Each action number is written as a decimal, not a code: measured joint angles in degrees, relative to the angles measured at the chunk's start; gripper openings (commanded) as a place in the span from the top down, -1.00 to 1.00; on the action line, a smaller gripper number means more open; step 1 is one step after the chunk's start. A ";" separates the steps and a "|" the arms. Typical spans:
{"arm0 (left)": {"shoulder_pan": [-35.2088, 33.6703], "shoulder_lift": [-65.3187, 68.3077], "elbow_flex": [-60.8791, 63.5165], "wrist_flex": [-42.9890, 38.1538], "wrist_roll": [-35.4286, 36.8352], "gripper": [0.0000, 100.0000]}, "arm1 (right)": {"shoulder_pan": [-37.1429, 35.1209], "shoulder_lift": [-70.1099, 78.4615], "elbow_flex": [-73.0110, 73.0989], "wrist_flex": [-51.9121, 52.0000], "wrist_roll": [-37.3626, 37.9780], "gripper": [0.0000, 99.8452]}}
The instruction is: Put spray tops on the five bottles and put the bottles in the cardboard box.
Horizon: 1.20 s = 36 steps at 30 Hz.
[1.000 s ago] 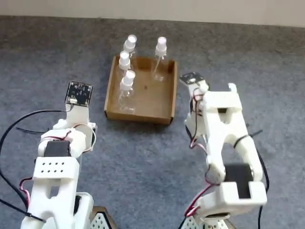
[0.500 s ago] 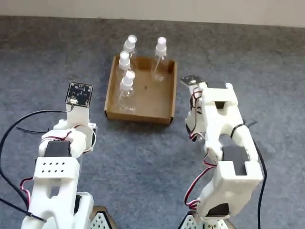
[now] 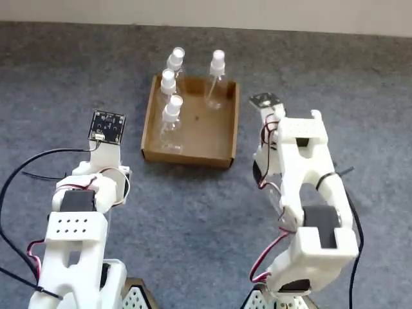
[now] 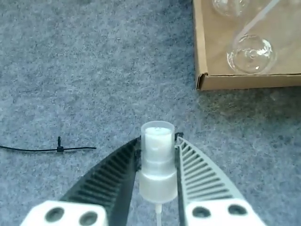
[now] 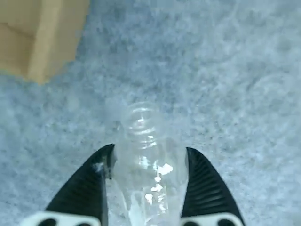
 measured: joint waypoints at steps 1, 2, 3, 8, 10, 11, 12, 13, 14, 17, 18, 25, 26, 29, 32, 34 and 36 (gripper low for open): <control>0.00 0.00 0.00 0.00 0.00 0.91 | 0.00 -1.58 0.00 0.79 0.00 0.99; 0.00 0.00 0.00 0.00 0.00 0.91 | 0.00 -3.34 0.00 1.93 0.00 0.99; 0.00 0.00 0.00 0.00 0.00 0.91 | 0.00 -5.19 0.00 2.81 0.00 0.99; 0.00 0.00 0.00 0.00 0.00 0.91 | -0.18 -18.02 0.00 6.24 -2.55 0.99; 0.00 0.00 0.00 0.00 0.00 0.91 | -1.67 -24.26 0.18 6.24 -3.69 0.99; 0.00 0.00 0.00 0.00 0.00 0.91 | -3.08 -27.78 1.05 6.24 -4.22 0.99; 0.00 0.00 0.00 0.00 0.00 0.91 | -5.10 -31.21 2.20 6.24 -4.66 0.99; 0.00 0.00 0.00 0.00 0.00 0.91 | -7.47 -34.64 3.69 6.24 -5.19 0.99; 0.00 0.00 0.00 0.00 0.00 0.91 | -9.93 -38.07 5.45 6.24 -5.63 0.99; 0.00 0.00 -0.88 0.09 0.00 0.91 | -18.73 -47.74 10.99 6.07 -7.38 0.99; -0.18 0.00 -1.93 0.09 0.00 0.91 | -21.45 -50.73 12.92 5.27 -8.09 0.99; -2.02 0.00 -18.90 10.11 3.16 0.91 | -31.47 -64.88 29.54 -6.77 -11.25 0.99; -2.02 0.00 -22.59 11.96 3.16 0.91 | -32.35 -66.64 32.09 -9.14 -11.52 0.99; -2.11 0.00 -34.81 16.70 3.34 0.91 | -34.73 -71.65 40.09 -16.62 -11.78 0.99; -2.11 -0.09 -46.59 20.13 4.40 0.91 | -36.84 -77.63 47.74 -23.91 -11.78 0.99; -0.70 -0.18 -53.36 22.24 5.54 0.92 | -37.89 -81.76 52.22 -28.75 -11.78 0.99; 2.73 -0.62 -58.99 24.44 6.07 0.92 | -38.86 -85.45 56.09 -32.70 -11.78 0.99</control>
